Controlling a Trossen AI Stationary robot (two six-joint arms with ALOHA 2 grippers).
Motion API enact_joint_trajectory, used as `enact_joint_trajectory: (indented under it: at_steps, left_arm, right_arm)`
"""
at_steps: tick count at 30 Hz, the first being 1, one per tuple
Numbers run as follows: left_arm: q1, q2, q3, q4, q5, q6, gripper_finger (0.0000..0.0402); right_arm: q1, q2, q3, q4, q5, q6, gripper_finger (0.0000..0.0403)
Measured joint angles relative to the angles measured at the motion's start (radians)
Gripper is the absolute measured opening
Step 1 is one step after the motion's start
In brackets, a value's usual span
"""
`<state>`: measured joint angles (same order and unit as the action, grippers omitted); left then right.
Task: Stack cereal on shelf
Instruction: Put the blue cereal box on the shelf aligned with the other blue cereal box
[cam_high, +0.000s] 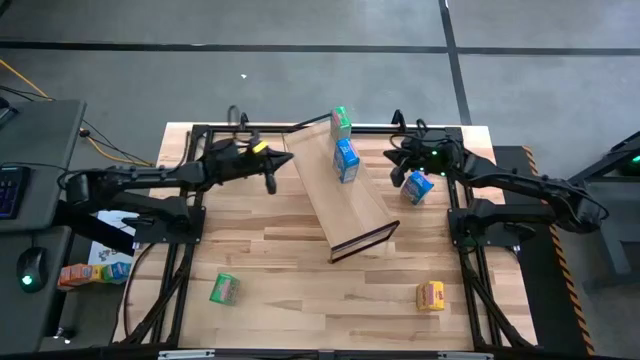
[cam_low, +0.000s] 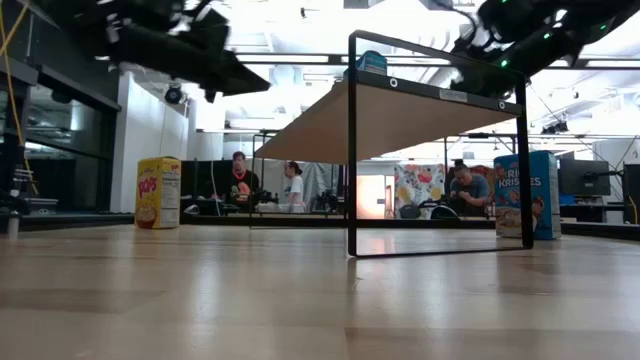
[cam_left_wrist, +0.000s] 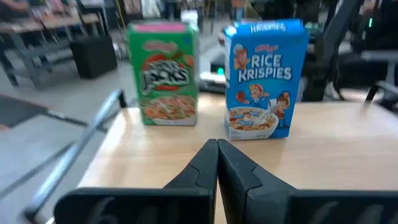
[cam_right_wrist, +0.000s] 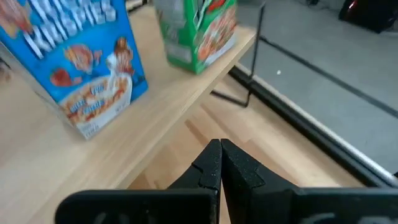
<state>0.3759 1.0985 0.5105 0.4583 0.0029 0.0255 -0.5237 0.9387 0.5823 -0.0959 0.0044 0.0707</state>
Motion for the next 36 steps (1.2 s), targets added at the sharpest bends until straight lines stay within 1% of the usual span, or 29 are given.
enact_joint_trajectory:
  at_steps: [3,5,10,13,15,17,20,22,23,25,27,29,31,36]
  left_arm:
    - [0.005,-0.072,-0.109,0.114,0.000,-0.005,0.0000]
    - [0.005,-0.106,-0.156,0.166,-0.004,0.000,0.0000]
    - [0.005,-0.164,-0.178,0.191,-0.017,0.004,0.0001]
    - [0.005,-0.183,-0.178,0.194,-0.018,0.004,0.0005]
    - [0.005,-0.185,-0.178,0.181,-0.018,0.004,0.0009]
    - [0.005,-0.185,-0.178,0.167,-0.018,0.004,0.0014]
    - [0.005,-0.185,-0.178,0.142,-0.018,0.004,0.0020]
    - [0.005,-0.185,-0.178,0.140,-0.018,0.000,0.0024]
    - [0.004,-0.185,-0.178,0.140,-0.018,-0.011,0.0026]
    - [0.004,-0.185,-0.178,0.138,-0.018,-0.028,0.0029]
    - [0.002,-0.185,-0.178,0.137,-0.012,-0.040,0.0031]
    - [0.002,-0.185,-0.178,0.129,-0.005,-0.049,0.0033]
    - [0.002,-0.185,-0.178,0.121,-0.003,-0.051,0.0033]
    - [0.002,-0.185,-0.178,0.115,-0.003,-0.050,0.0033]
  right_arm:
    - [-0.001,-0.065,0.000,-0.032,-0.001,0.019,0.0000]
    - [0.000,-0.097,0.000,-0.038,-0.002,0.041,0.0000]
    - [0.000,-0.143,0.000,-0.013,-0.005,0.092,0.0001]
    - [0.000,-0.155,0.010,-0.009,-0.003,0.140,0.0016]
    - [0.000,-0.153,0.059,-0.100,-0.009,0.143,0.0043]
    - [0.000,-0.141,0.135,-0.240,0.004,0.132,0.0082]
    - [0.005,-0.109,0.259,-0.503,0.092,0.116,0.0150]
    - [0.012,-0.084,0.331,-0.669,0.150,0.153,0.0195]
    - [0.014,-0.073,0.357,-0.751,0.162,0.182,0.0217]
    - [0.019,-0.052,0.385,-0.893,0.160,0.231,0.0254]
    - [0.031,-0.046,0.386,-0.980,0.154,0.289,0.0284]
    - [0.047,-0.053,0.355,-1.011,0.164,0.341,0.0303]
    - [0.065,-0.063,0.304,-0.992,0.195,0.391,0.0314]
    - [0.093,-0.068,0.196,-0.909,0.201,0.420,0.0319]
